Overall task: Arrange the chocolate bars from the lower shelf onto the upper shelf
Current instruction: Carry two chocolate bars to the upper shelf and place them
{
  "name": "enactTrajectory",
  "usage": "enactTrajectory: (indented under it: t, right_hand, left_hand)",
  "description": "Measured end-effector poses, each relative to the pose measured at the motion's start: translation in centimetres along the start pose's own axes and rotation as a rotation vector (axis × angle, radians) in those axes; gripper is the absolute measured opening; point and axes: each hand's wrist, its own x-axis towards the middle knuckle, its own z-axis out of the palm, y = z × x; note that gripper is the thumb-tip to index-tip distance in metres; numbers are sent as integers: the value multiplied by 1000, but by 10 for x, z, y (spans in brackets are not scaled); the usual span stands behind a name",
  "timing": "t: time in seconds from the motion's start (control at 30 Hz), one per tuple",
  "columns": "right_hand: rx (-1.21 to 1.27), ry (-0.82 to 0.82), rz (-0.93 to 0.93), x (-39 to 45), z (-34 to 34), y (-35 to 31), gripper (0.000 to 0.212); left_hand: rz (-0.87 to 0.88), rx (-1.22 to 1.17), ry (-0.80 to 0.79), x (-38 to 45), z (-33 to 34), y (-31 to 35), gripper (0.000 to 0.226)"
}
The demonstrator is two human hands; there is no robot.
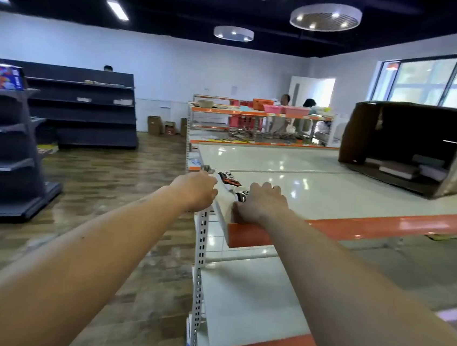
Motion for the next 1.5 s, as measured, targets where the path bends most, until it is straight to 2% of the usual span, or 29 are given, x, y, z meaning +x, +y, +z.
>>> enactTrajectory:
  t: [0.13,0.4,0.67,0.83,0.9,1.07,1.27,1.5]
  right_hand:
    - [-5,54,137,3,-4,19,67]
    - [3,109,133,28,1,31,44]
    - [-15,43,143,45,0,48,45]
    - [26,4,146,57,3,61,44]
    - [44,28,167,59,5,67,43]
    - [101,85,204,68,5,81,56]
    - [191,223,130,66,1,83,44]
    - [267,290,5,61,3,67,32]
  left_hand:
    - [-10,-15,-12,20,11,10,36]
    - [3,-65,-42,53,23,16,53]
    - [27,-12,-79,91,36,13,66]
    - [45,180,-72,108,32,11,45]
    - [25,147,-93,113,30,7,38]
    - [1,-6,-88,111,26,-3,44]
    - [-11,2,-22,99,20,-3,53]
    - [-25,-92,10,75,15,-19,33]
